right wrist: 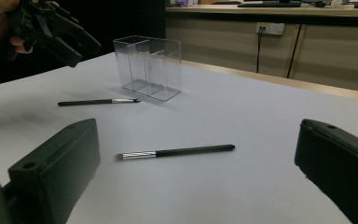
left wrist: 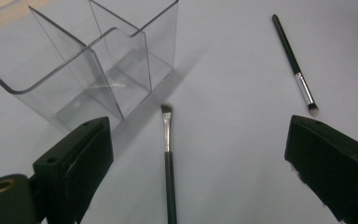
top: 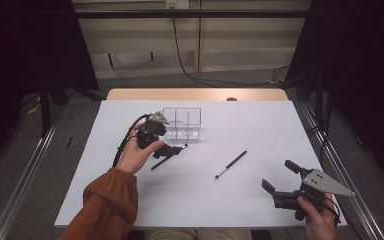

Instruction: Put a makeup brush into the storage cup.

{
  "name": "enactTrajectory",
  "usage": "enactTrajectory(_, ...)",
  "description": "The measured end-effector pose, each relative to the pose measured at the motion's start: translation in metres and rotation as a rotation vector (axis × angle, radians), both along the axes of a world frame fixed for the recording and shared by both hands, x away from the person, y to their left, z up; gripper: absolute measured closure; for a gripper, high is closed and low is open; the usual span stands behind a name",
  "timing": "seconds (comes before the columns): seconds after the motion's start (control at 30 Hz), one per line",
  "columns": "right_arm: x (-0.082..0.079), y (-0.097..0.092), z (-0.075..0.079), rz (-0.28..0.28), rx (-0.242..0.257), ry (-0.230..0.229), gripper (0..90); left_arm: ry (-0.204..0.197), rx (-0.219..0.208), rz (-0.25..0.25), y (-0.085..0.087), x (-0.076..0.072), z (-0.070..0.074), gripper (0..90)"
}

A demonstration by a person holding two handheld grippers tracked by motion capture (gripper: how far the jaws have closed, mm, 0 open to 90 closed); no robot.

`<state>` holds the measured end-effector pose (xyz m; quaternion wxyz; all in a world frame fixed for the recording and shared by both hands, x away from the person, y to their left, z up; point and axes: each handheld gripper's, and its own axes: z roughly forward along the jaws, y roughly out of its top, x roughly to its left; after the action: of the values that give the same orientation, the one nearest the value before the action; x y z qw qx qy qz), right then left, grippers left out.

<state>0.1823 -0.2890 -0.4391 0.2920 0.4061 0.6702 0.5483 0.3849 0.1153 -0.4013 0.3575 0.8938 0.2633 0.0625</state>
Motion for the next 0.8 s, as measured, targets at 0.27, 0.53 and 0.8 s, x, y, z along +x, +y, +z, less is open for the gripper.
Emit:
enactTrajectory(0.27, 0.0, 0.002, -0.001, 0.006, 0.0, 0.007, 0.0, 0.094, 0.173, -0.026, -0.012, 0.008, -0.008, 6.7)
enactTrajectory(0.53, 0.001, 0.001, -0.001, 0.008, 0.002, 0.018, 0.0, 0.169, 0.298, -0.017, -0.019, 0.021, -0.016, 7.0)
enactTrajectory(0.8, 0.001, 0.001, -0.001, 0.012, -0.002, 0.019, 0.0, 0.202, 0.359, -0.033, -0.027, 0.027, -0.02, 11.0)
